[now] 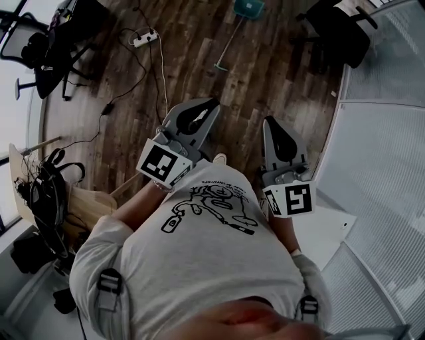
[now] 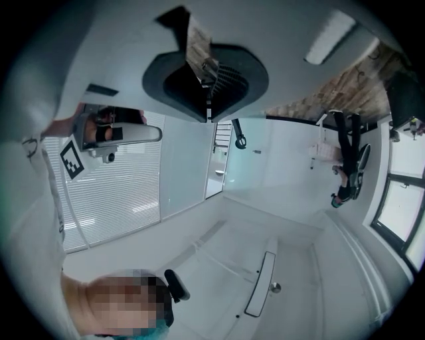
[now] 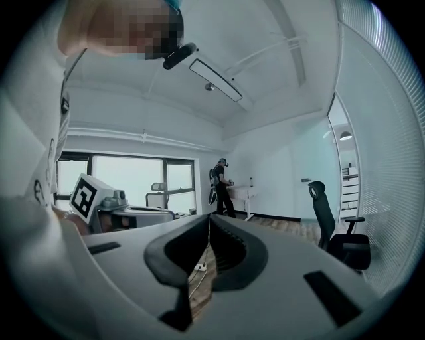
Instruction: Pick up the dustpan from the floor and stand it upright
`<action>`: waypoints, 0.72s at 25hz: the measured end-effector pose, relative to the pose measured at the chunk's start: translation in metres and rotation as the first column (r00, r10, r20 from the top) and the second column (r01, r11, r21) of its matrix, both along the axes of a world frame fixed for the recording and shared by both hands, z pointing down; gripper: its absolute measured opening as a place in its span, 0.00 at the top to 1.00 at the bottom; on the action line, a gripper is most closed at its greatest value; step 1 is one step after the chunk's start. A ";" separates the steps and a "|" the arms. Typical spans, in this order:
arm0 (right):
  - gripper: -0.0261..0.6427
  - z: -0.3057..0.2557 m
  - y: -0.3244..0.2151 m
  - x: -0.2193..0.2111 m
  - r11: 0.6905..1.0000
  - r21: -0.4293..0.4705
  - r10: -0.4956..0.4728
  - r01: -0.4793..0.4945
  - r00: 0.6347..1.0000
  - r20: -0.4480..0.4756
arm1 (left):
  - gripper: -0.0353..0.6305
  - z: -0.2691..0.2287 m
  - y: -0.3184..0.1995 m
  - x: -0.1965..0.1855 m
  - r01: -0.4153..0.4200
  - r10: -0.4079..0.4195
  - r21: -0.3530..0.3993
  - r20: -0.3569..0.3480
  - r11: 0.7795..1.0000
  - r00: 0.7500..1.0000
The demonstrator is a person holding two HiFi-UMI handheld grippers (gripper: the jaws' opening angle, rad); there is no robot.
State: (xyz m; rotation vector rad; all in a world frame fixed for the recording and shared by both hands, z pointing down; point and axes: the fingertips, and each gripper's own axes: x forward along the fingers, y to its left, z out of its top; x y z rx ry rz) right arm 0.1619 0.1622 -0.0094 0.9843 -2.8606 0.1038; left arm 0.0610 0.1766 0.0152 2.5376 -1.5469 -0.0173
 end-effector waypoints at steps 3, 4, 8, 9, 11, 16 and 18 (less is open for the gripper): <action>0.95 0.000 -0.035 -0.027 1.000 -0.009 0.003 -0.003 1.000 0.007 | 0.92 0.000 -0.032 -0.027 0.002 -0.002 -0.008 0.000 1.000 1.000; 0.95 -0.001 -0.045 -0.036 1.000 -0.009 0.004 -0.004 1.000 0.011 | 0.92 -0.001 -0.043 -0.036 0.002 -0.002 -0.008 0.002 1.000 1.000; 0.95 -0.007 -0.082 -0.077 1.000 -0.001 0.002 -0.002 1.000 0.010 | 0.92 -0.004 -0.079 -0.080 0.008 -0.008 -0.005 0.010 1.000 1.000; 0.95 -0.008 -0.089 -0.087 1.000 0.001 0.001 -0.001 1.000 0.009 | 0.92 -0.005 -0.087 -0.091 0.010 -0.010 -0.004 0.010 1.000 1.000; 0.95 -0.011 -0.102 -0.105 1.000 0.003 0.002 -0.002 1.000 0.008 | 0.92 -0.007 -0.100 -0.110 0.013 -0.013 -0.003 0.008 1.000 1.000; 0.95 -0.008 -0.132 -0.139 1.000 0.002 0.005 -0.005 1.000 0.003 | 0.92 -0.006 -0.129 -0.144 0.010 -0.010 0.001 0.005 1.000 1.000; 0.95 -0.006 -0.142 -0.150 1.000 0.002 0.007 -0.007 1.000 0.000 | 0.92 -0.004 -0.138 -0.155 0.011 -0.011 -0.001 0.003 1.000 1.000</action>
